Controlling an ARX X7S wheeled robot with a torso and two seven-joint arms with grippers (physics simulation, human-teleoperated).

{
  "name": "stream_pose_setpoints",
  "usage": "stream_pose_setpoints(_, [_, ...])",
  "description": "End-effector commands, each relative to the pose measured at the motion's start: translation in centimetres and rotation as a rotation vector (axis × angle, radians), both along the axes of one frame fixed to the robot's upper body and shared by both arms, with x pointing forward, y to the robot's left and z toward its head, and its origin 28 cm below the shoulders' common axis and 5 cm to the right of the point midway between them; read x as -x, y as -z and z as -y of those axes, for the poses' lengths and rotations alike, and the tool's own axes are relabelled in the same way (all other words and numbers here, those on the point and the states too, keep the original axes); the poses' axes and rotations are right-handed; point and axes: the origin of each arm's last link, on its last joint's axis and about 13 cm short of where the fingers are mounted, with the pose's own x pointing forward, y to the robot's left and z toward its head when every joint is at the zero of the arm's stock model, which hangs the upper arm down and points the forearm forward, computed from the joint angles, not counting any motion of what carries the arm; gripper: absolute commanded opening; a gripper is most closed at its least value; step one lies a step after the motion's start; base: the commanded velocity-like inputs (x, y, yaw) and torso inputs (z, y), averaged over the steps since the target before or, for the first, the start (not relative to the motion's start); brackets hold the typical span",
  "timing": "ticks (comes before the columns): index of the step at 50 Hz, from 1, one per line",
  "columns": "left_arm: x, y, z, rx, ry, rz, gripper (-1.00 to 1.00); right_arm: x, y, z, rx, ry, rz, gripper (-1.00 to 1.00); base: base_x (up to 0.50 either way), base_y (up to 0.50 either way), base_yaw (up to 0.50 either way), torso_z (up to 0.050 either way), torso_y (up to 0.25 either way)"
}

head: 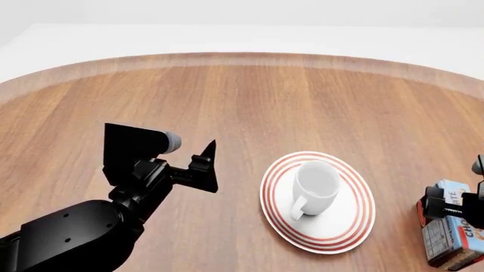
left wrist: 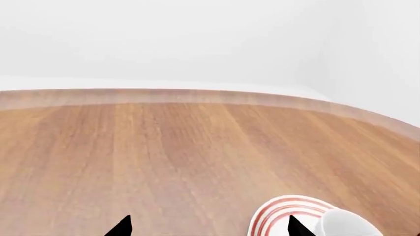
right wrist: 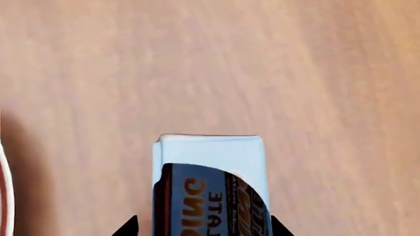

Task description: Pick up the white mug and put it on the plate, and put the chocolate pudding to the right of the plate.

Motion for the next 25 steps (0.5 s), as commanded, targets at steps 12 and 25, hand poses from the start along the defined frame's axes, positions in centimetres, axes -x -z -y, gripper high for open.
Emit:
stream_pose_setpoints(12, [0.0,0.2,0.1,0.0,0.003,-0.005,1.0,0.4,-0.3,0.2,0.027,0.0,-0.023,1.0,0.0,0.0,0.0,0.0,0.0])
stream_pose_setpoints(25, [0.1,0.0,0.0,0.0,0.004,0.0,1.0,1.3,-8.5,-0.5,0.111,-0.04,0.052,1.0,0.0,0.0,0.0,0.0,0.0])
